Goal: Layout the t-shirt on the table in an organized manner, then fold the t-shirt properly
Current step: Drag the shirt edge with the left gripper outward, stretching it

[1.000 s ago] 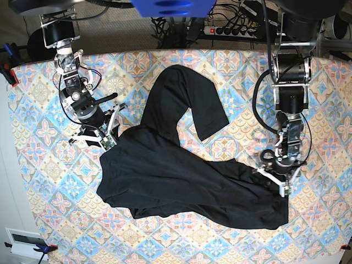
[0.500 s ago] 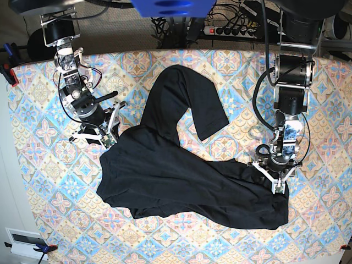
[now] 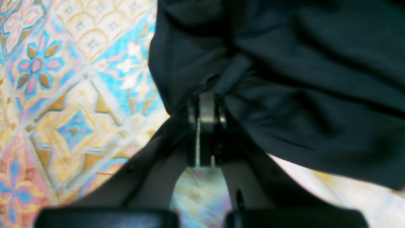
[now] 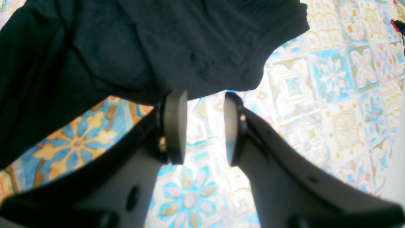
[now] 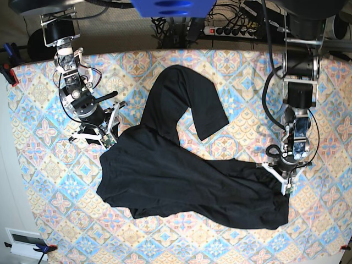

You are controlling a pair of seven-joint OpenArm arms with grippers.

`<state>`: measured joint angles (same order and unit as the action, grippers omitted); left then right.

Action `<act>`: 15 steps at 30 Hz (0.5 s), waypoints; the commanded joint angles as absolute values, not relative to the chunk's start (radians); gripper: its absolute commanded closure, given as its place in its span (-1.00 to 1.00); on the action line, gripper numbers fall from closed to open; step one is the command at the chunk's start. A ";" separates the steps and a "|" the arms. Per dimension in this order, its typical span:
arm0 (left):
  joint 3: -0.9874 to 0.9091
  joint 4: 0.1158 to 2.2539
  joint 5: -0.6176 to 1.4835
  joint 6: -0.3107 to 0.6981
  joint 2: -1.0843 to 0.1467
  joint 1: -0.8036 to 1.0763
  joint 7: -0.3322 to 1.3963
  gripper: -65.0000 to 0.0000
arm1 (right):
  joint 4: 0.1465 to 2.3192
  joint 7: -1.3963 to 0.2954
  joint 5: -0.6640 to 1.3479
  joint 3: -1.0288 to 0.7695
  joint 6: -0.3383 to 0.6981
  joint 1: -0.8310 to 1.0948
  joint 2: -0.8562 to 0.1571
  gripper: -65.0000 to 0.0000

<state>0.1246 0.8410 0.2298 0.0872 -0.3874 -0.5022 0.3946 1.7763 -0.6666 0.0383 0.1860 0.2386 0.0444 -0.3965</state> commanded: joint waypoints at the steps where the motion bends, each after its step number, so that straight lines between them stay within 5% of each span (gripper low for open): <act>1: 0.110 0.931 0.265 0.110 -0.404 -0.499 0.418 1.00 | 1.793 -0.647 0.042 0.179 0.232 0.028 -0.407 0.42; 10: -0.168 1.484 0.538 0.182 -0.421 -0.231 0.805 1.00 | 1.790 -0.648 0.042 0.180 0.232 0.028 -0.407 0.41; 15: -0.443 1.540 0.628 0.236 -0.424 -0.136 0.858 1.00 | 1.765 -0.648 0.045 0.182 0.232 0.027 -0.407 0.41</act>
